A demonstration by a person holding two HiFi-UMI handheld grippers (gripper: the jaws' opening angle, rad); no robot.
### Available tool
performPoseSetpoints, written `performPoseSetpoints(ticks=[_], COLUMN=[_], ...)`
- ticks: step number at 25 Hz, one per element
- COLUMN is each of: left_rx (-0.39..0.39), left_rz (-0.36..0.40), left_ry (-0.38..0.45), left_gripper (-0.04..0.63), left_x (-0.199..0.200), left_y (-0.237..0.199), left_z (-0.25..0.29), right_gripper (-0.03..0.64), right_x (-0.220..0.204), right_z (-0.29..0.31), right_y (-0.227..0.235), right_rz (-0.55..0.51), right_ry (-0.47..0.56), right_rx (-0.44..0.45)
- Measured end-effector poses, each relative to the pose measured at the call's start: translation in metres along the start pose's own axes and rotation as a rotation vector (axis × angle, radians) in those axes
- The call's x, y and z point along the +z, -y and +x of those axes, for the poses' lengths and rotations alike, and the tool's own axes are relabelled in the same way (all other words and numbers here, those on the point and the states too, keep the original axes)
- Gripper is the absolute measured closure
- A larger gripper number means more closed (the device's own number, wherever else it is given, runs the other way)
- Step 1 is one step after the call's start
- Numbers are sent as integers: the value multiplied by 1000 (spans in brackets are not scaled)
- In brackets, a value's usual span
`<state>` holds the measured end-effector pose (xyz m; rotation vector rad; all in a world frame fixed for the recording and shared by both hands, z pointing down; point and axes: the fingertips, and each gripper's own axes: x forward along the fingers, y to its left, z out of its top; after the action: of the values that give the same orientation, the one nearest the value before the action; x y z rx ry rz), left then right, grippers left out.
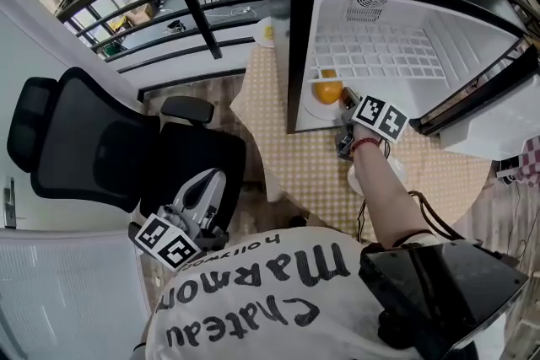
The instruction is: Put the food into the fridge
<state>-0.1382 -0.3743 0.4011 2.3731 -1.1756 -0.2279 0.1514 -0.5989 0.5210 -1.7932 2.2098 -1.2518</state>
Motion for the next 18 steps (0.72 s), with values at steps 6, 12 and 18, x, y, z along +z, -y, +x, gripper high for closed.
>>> performPoseSetpoints(ticks=[6, 12, 18], left_rx=[14, 12, 13], left_rz=[-12, -16, -20], left_ry=[16, 19, 23], left_gripper=[598, 598, 598], left_x=[1, -1, -4], left_y=[-5, -6, -5], left_z=[-5, -4, -2], right_gripper=[528, 518, 509], right_x=[5, 8, 10], right_z=[4, 8, 11], right_y=[-4, -4, -1], right_rz=[-104, -144, -206], right_ry=[-19, -42, -75], right_rx=[-29, -38, -38])
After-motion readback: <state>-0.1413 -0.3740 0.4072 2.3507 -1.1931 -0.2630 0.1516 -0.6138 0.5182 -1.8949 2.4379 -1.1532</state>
